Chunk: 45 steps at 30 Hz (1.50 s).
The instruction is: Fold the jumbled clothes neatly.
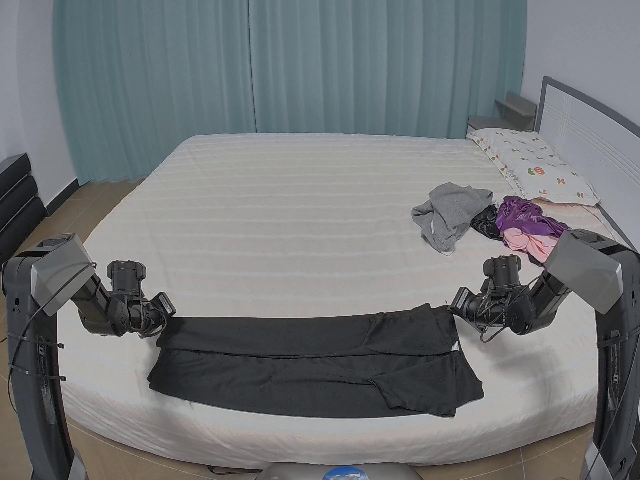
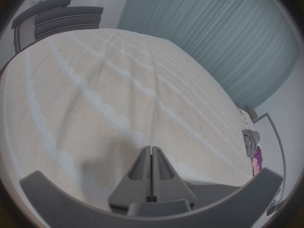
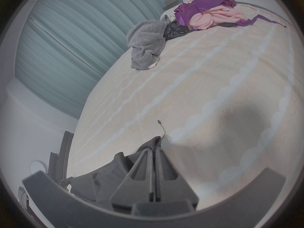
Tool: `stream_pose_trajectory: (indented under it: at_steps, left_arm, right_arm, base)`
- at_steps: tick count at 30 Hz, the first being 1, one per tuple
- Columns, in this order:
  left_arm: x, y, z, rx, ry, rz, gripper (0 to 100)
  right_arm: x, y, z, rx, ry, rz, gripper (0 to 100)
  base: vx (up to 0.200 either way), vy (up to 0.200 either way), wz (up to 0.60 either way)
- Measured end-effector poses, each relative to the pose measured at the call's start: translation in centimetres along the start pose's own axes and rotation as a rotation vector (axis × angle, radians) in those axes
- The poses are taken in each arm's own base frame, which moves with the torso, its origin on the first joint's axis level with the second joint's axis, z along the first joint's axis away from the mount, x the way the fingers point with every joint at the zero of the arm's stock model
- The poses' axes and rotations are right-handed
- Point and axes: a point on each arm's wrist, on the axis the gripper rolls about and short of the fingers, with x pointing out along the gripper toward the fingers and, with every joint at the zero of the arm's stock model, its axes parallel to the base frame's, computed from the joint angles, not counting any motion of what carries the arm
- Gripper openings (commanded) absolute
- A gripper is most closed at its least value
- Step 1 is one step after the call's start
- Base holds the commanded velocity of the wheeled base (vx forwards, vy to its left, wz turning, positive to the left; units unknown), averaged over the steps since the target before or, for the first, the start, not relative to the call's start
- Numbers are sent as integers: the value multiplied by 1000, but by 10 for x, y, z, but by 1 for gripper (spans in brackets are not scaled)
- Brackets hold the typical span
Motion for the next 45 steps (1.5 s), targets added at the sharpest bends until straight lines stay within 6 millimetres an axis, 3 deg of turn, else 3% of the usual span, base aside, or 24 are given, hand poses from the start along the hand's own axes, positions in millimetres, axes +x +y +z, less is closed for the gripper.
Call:
stream_pose_trajectory:
  at_steps: [1, 2, 9, 15, 20, 32, 45]
  left_arm:
    - [0, 0, 0, 0, 0, 0, 100]
    - [0, 0, 0, 0, 0, 0, 100]
    - [-1, 0, 0, -4, 0, -2, 100]
    - [-6, 1, 3, -40, 4, -12, 100]
    - [-24, 7, 3, -69, 42, -42, 100]
    - [-84, 30, -26, -149, 101, -91, 100]
    - [-99, 35, -41, -153, 86, -110, 100]
  right_arm:
    - [0, 0, 0, 0, 0, 0, 0]
    - [0, 0, 0, -1, 0, 0, 100]
    - [-3, 1, -2, 4, 6, 7, 100]
    - [-24, 6, -3, 30, 14, 19, 100]
    - [-46, 7, -6, 69, 31, 26, 100]
    - [-94, -3, -31, 218, 42, 35, 100]
    - [-107, -13, -47, 257, 85, 48, 100]
  base:
    - [0, 0, 0]
    - [0, 0, 0]
    - [0, 0, 0]
    - [0, 0, 0]
    - [0, 0, 0]
    - [0, 0, 0]
    - [-46, 0, 0]
